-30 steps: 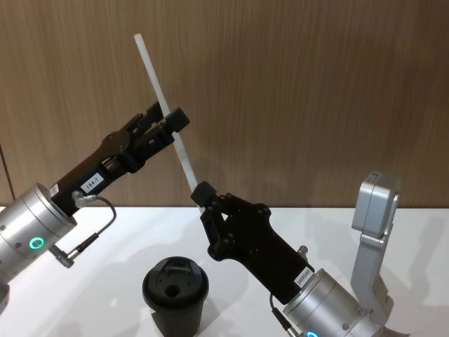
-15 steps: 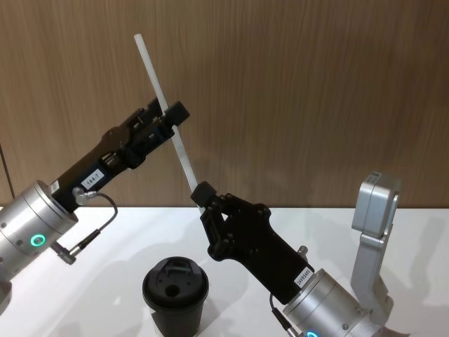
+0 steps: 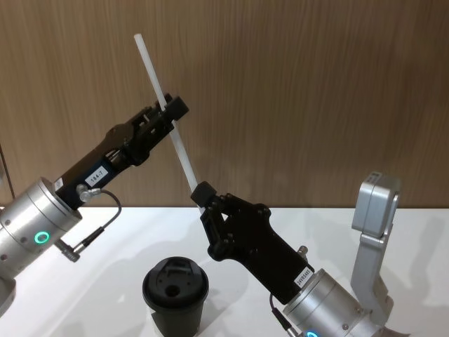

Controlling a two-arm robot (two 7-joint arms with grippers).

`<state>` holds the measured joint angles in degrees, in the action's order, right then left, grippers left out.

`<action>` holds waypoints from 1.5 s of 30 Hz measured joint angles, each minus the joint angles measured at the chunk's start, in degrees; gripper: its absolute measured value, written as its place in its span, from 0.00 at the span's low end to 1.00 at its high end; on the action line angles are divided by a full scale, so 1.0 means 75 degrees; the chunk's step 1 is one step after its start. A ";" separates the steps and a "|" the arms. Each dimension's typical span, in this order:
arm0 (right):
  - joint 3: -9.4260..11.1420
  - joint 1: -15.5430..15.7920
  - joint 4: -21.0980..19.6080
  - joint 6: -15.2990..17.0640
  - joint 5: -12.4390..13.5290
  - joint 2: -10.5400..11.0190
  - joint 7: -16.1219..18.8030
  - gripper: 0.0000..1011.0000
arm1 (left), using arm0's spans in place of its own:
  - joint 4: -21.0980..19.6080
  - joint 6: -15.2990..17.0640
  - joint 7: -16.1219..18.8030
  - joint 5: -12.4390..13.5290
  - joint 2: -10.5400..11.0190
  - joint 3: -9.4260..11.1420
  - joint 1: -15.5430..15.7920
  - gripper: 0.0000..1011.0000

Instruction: Pick up the straw with one hand, pass it to the other hand, and insert it into the cup.

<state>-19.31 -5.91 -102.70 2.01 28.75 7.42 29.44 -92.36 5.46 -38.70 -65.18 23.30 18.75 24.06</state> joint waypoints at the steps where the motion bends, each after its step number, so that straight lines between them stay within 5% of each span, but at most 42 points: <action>1: 0.0000 0.0000 0.0000 0.0000 0.0000 0.0000 0.0000 0.00 | 0.0003 -0.0003 0.0002 -0.0006 0.0001 0.0006 0.0003 0.44; 9: 0.0000 0.0000 0.0000 0.0000 0.0000 0.0000 0.0000 0.00 | 0.0023 -0.0042 0.0022 -0.0052 0.0016 0.0058 0.0034 0.16; 20: 0.0000 0.0000 0.0000 0.0001 0.0000 0.0000 0.0000 0.01 | 0.0024 -0.0098 0.0043 -0.0127 0.0063 0.0101 0.0034 0.05; 45: 0.0000 0.0000 0.0000 0.0000 0.0000 0.0000 0.0000 0.74 | -0.0163 -0.0211 0.0218 -0.0233 0.0286 0.0197 -0.0079 0.01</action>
<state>-19.31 -5.91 -102.70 2.01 28.75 7.42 29.44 -93.58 3.87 -37.06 -66.93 25.44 20.23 23.47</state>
